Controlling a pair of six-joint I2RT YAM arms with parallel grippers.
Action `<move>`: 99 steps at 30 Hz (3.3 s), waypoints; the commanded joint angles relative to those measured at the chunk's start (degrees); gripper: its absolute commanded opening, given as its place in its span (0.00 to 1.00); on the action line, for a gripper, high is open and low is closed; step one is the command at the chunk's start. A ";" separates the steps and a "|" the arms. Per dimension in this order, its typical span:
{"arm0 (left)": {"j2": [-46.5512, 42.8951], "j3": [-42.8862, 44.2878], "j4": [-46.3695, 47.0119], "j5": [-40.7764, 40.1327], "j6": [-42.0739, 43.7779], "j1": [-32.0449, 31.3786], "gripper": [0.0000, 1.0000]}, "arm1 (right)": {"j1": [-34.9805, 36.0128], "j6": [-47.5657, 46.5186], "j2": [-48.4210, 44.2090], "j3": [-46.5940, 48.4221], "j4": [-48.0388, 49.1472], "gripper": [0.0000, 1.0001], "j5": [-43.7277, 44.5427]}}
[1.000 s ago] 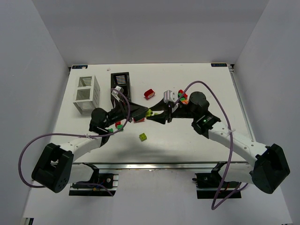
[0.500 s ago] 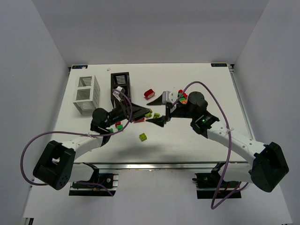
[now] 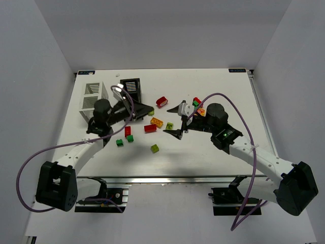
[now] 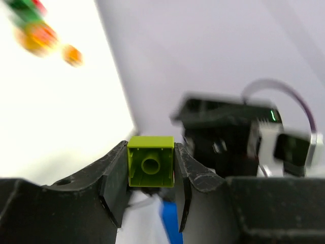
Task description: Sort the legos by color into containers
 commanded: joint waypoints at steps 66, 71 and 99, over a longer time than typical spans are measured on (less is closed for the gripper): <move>42.62 71.88 -69.26 -58.04 45.03 25.09 0.77 | -11.15 -9.13 13.03 12.92 -27.91 0.59 -10.44; 38.32 69.95 -68.56 -54.35 44.15 25.18 0.77 | -11.16 -5.36 16.29 17.66 -30.90 0.60 -7.98; -25.50 7.81 -63.98 -19.01 35.72 25.18 0.73 | -7.21 34.45 40.20 37.72 -52.96 0.83 19.61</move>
